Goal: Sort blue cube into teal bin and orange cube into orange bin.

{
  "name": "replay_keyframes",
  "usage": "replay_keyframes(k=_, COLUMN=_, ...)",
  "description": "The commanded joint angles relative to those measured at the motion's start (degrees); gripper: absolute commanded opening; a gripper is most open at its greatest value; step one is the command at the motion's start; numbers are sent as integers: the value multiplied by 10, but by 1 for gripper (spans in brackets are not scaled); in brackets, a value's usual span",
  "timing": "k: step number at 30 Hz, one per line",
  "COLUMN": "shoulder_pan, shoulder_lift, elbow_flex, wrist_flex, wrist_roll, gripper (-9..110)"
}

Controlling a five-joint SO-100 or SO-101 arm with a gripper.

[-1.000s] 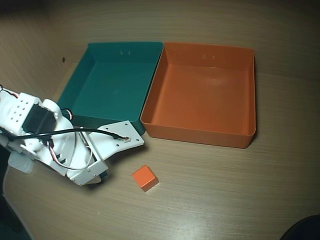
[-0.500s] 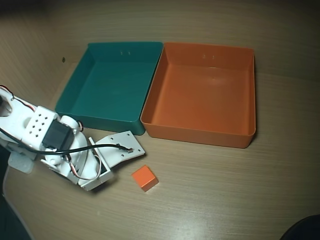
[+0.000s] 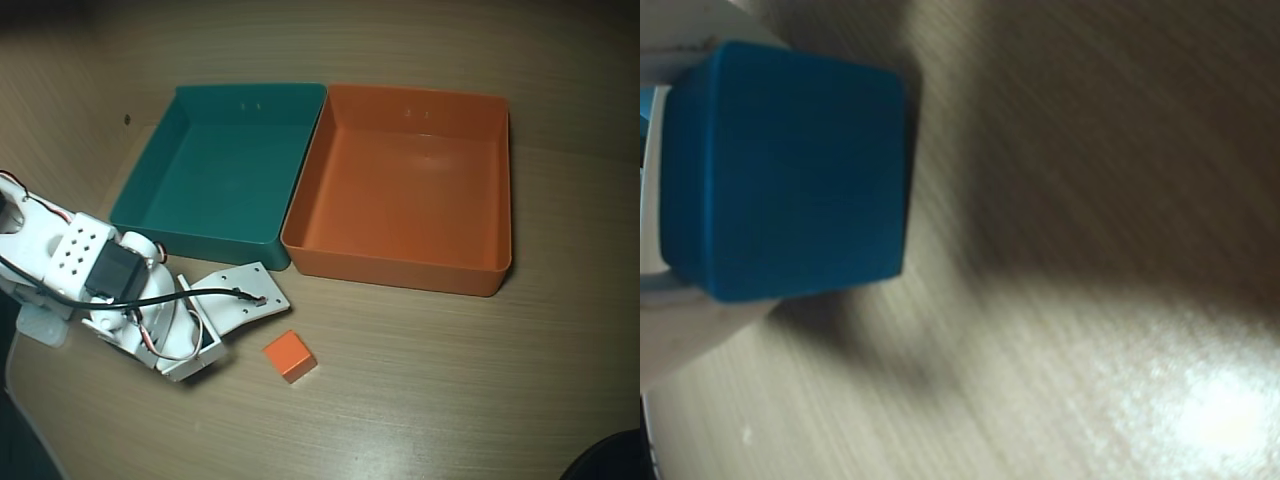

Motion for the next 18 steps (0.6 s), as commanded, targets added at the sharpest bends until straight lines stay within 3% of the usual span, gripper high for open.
replay_keyframes(k=1, shoulder_pan=-4, shoulder_lift=19, elbow_flex=-8, wrist_flex=3, wrist_roll=4, gripper=-6)
replay_keyframes(k=7, shoulder_pan=4, shoulder_lift=71, elbow_flex=-33, wrist_flex=2, wrist_roll=4, gripper=-6)
replay_keyframes(k=18, shoulder_pan=22, shoulder_lift=315, elbow_flex=-38, wrist_flex=11, wrist_roll=12, gripper=-6)
